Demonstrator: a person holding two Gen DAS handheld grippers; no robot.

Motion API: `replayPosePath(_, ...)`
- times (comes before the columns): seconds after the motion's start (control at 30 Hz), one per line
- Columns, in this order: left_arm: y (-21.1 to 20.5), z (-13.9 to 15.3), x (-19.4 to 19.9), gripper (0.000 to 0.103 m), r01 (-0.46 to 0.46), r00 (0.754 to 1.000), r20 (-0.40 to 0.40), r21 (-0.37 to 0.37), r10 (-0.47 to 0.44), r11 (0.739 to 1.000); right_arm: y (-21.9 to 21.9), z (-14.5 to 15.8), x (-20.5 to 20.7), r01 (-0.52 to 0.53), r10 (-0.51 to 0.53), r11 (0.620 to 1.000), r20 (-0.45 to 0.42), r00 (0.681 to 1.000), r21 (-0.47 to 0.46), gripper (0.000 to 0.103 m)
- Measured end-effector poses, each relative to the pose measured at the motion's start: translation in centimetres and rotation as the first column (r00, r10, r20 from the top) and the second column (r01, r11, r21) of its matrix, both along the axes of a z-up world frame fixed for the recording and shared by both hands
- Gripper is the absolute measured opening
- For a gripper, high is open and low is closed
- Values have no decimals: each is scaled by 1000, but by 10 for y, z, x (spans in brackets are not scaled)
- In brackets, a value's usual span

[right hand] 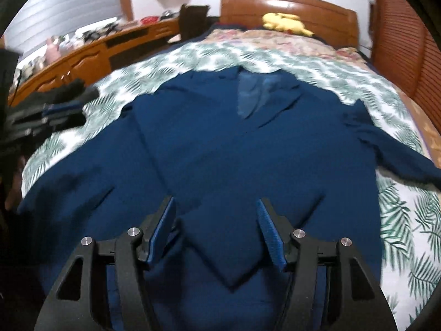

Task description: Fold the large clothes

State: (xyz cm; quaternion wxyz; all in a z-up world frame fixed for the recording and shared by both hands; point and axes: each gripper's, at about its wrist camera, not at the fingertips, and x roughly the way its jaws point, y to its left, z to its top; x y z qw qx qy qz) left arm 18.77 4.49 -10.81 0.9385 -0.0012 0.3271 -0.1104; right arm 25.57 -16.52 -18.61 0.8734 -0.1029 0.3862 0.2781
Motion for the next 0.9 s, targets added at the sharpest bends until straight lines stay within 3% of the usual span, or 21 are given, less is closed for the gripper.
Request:
replayPosePath(0.27, -5, -1, -1, 43, 14, 1000, -3, 4, -14, 1000, 5, -18, 3, -10, 8, 996, -23, 1000, -93, 60)
replayPosePath(0.33, -7, 0, -1, 43, 20, 1000, -1, 1, -20, 1000, 3, -19, 3, -17, 14, 995, -25, 1000, -98, 32)
replayPosePath(0.4, -9, 1, -1, 43, 26, 1000, 2, -5, -26, 1000, 0, -17, 1, -10, 9, 994, -4, 1000, -107, 15)
replayPosePath(0.43, -11, 1, -1, 43, 30, 1000, 4, -8, -30, 1000, -4, -14, -1, -2, 2, 995, 5, 1000, -102, 12)
replayPosePath(0.63, -22, 7, -5, 43, 57, 998, 24, -14, -56, 998, -39, 3, -16, 122, -122, 992, 54, 991, -4, 11)
replayPosePath(0.9, -33, 9, -7, 43, 85, 996, 29, -17, -85, 996, -76, 4, -34, 252, -250, 967, 72, 966, -22, 11)
